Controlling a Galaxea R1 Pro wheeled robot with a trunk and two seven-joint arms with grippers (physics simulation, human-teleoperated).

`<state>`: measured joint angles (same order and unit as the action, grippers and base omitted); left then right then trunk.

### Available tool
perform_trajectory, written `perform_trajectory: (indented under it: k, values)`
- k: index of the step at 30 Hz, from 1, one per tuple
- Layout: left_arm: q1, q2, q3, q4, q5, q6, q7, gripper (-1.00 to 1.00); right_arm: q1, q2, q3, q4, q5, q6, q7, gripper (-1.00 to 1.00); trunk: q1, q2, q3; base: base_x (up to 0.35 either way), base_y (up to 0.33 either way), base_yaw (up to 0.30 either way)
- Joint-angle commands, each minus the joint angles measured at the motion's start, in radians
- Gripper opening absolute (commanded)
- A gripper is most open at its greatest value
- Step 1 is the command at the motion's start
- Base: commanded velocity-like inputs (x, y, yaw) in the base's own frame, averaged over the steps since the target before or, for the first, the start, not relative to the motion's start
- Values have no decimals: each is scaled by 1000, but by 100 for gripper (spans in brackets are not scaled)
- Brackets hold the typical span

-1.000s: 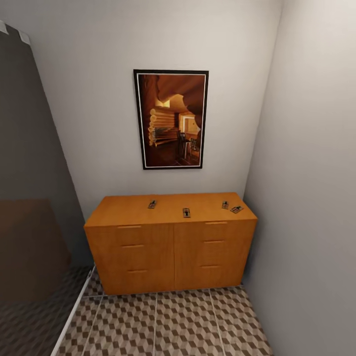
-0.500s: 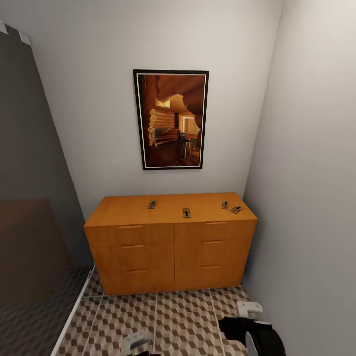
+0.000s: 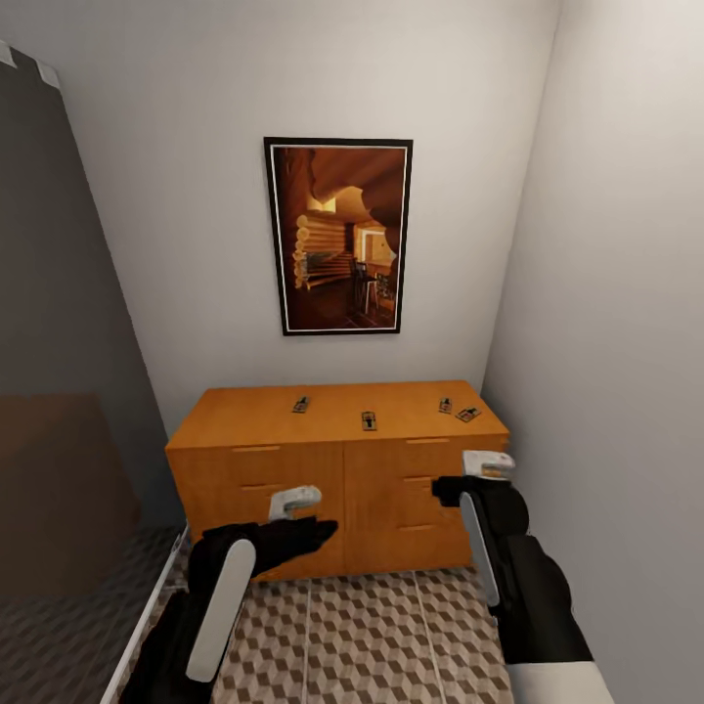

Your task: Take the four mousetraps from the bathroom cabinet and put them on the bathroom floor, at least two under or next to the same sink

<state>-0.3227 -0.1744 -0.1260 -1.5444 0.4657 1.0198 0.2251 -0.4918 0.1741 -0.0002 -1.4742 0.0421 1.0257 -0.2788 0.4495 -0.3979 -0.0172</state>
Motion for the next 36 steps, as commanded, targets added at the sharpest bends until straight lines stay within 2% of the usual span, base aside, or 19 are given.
perform_trajectory:
  k: [1, 4, 5, 11, 15, 16, 18, 22, 23, 24, 30, 36]
  values:
    - [-41, 0, 0, 0, 15, 6, 17, 100, -37, 0, 0, 4, 6, 7, -11, 100, 1, -2, -2, 0, 0, 0]
    - [-154, 0, 0, 7, 44, 12, 46, 100, -155, 0, 1, 48, 12, 12, -39, 100, 1, -2, -2, 0, 0, 0]
    - [-232, 0, -1, 21, 73, 14, 75, 100, -242, 0, 0, 111, 14, 14, -50, 100, 1, -2, -2, 0, 0, 0]
    - [-462, 0, 0, 116, 190, 15, 177, 100, -537, 0, -9, 416, 4, 15, -57, 100, 1, -2, -2, 0, 0, 0]
    - [-639, 3, 2, 271, 260, 12, 236, 100, -735, 0, -14, 640, -49, 12, -52, 100, 1, -2, -2, 0, 0, 0]
    - [-728, 6, 2, 367, 280, 9, 258, 100, -818, 0, -16, 740, -86, 9, -52, 100, 1, -2, -2, 0, 0, 0]
    - [-810, 10, 3, 469, 293, 6, 272, 100, -885, 0, -17, 829, -124, 5, -52, 100, 1, -2, -2, 0, 0, 0]
    - [-933, 30, 4, 657, 303, -6, 287, 100, -965, 0, -18, 960, -183, -2, -52, 100, 1, -2, -2, 0, 0, 0]
    - [-952, 39, 4, 694, 303, -12, 289, 100, -976, 0, -17, 986, -193, -4, -52, 100, 1, -2, -2, 0, 0, 0]
    - [-980, 64, 5, 751, 304, -21, 291, 100, -991, 0, -17, 1037, -207, -8, -52, 100, 1, -2, -2, 0, 0, 0]
    - [-1016, 140, 4, 864, 309, -24, 283, 100, -1011, 0, -17, 1200, -224, -75, -53, 100, 1, -2, -2, 0, 0, 0]
    - [-1025, 169, -7, 930, 296, -9, 267, 100, -1016, 0, -14, 1292, -227, -152, -58, 100, 1, -2, -2, 0, 0, 0]
